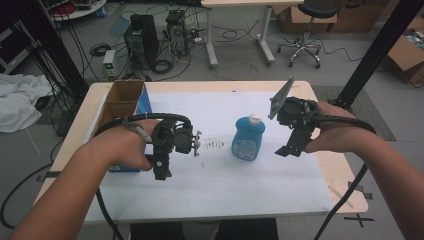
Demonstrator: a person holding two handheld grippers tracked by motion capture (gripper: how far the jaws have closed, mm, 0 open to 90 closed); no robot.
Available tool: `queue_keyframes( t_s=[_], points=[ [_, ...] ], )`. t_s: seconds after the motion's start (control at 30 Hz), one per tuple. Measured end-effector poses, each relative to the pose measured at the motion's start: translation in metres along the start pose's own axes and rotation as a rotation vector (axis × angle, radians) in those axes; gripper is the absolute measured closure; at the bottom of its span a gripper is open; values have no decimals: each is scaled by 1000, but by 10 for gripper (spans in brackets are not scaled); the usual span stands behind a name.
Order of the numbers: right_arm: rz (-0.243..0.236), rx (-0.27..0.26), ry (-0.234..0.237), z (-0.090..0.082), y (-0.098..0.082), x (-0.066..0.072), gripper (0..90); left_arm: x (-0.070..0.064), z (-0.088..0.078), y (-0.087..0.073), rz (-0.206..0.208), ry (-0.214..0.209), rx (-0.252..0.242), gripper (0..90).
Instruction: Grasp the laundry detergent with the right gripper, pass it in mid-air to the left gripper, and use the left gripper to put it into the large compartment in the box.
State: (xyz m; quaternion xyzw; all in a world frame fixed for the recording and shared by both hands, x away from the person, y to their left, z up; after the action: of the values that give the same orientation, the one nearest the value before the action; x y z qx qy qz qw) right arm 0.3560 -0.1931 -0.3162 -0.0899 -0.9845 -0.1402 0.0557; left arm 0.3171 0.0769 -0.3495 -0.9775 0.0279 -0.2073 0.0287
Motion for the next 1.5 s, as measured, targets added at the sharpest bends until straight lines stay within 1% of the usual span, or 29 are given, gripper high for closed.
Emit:
queue_keyframes(
  t_s=[0.07,0.13,0.17,0.2,0.23,0.3,0.33,0.4,0.43,0.47,0.53,0.57,0.6,0.63,0.67,0.7,0.73,0.83,0.9,0.97,1.0,1.13,1.23,1.27,1.33,1.37,1.43,1.47,1.5],
  points=[
    [25,-21,4,7,-8,-6,0,0,-1,-1,9,6,-2,1],
    [32,-42,3,11,-11,-11,0,0,0,0,9,9,-6,0],
    [32,-42,3,11,-11,-11,0,0,-1,0,8,9,-5,0],
    [39,-56,8,13,-12,-12,0,-1,-1,-1,10,6,-5,1],
    [44,-90,6,17,-13,-15,0,-2,-1,-1,1,4,-7,1],
    [50,-126,10,22,-13,-19,0,-2,0,-1,6,11,-15,1],
    [50,-126,10,22,-13,-19,0,-2,0,-2,3,7,-6,1],
    [61,-167,12,31,-15,-26,0,-3,0,-2,0,6,-6,0],
    [61,-167,12,31,-15,-26,0,-3,0,-3,0,7,-9,0],
    [64,-197,23,38,-16,-29,1,-4,0,-4,1,5,-5,1],
    [73,-218,23,45,-17,-33,0,-4,0,-5,-3,7,-5,0],
    [73,-218,23,45,-17,-33,0,-4,0,-5,-3,7,-5,1],
    [82,-236,32,50,-19,-37,0,-4,0,-6,-1,9,-5,1],
    [82,-236,32,50,-19,-37,0,-4,0,-6,-1,9,-5,1],
    [89,-257,28,54,-19,-41,0,-4,-1,-6,-2,6,-5,0],
    [89,-257,28,54,-19,-41,0,-5,-1,-6,-1,8,-7,0],
    [97,-285,30,58,-20,-46,0,-5,-1,-7,0,7,-4,0],
    [104,-307,36,62,-21,-50,0,-5,-1,-7,-2,6,-5,0],
    [117,-344,37,66,-22,-55,0,-5,-1,-7,-2,8,-6,1],
    [125,-366,32,69,-22,-60,0,-5,-1,-6,-1,6,-6,0],
    [125,-366,32,69,-22,-60,0,-5,-1,-6,-1,6,-6,1],
    [131,-403,34,76,-21,-65,0,-5,-1,-5,1,8,-9,0],
    [130,-434,32,80,-19,-69,0,-6,-2,-5,5,6,-8,0],
    [128,-456,29,83,-17,-72,0,-6,-1,-4,4,6,-7,1],
    [129,-469,29,84,-17,-74,0,-7,-1,-5,-1,3,-4,0],
    [132,-496,30,87,-15,-77,0,-7,-1,-5,4,5,-5,1],
    [132,-507,30,88,-15,-78,0,-7,-1,-5,3,6,-6,1],
    [133,-528,30,91,-13,-80,0,-7,-1,-5,2,5,-8,0],
    [133,-528,30,91,-13,-80,0,-7,-1,-5,2,5,-7,0]
  ],
)
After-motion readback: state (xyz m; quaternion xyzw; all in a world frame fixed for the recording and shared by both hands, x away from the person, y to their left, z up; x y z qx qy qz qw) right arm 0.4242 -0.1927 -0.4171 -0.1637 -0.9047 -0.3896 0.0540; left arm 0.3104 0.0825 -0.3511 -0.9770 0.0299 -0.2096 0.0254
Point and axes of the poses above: each handheld gripper's, and its own axes: z roughly forward along the jaws, y roughly out of its top, x roughly to its left, the point moved 10 cm from there along z, roughly forward along the jaws, and after that the axes turned 14 degrees about y, right-handed, at the moved point
